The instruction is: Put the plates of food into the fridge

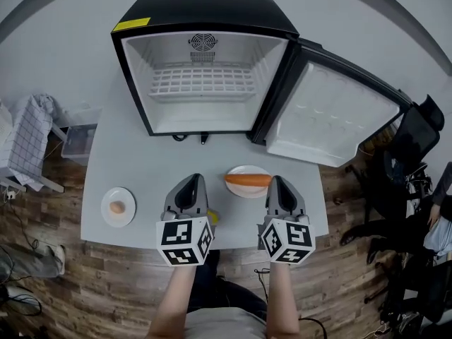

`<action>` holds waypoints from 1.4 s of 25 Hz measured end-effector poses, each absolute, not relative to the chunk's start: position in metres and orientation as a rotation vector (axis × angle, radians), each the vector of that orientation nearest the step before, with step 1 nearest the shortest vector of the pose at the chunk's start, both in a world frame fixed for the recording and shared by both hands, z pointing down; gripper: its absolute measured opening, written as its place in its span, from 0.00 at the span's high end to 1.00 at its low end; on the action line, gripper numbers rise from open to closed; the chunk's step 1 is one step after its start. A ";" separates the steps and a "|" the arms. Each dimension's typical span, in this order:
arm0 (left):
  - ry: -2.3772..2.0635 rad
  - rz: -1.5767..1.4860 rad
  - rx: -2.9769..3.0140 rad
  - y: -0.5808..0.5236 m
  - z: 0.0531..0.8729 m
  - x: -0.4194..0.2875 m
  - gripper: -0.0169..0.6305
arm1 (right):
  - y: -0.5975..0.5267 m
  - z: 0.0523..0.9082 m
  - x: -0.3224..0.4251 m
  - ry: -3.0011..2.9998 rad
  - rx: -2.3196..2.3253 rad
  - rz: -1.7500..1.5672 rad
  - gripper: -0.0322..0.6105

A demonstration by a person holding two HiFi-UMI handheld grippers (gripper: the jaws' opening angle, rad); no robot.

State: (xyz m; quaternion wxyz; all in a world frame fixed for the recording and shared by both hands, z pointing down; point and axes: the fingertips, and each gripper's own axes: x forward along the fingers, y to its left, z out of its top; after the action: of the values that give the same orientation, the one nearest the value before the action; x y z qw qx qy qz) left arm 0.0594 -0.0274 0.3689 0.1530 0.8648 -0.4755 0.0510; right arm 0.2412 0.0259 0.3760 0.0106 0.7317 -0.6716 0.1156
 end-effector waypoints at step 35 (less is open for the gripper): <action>-1.006 0.408 1.810 -0.042 0.572 0.144 0.96 | 0.003 0.569 0.316 -1.951 2.046 1.388 0.93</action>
State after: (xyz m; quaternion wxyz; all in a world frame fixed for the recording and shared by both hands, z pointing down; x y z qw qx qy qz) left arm 0.1438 -0.0420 0.5724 0.4927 0.7462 -0.4148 0.1682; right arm 0.3157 0.0033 0.5694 -0.0041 0.6497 -0.6194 0.4407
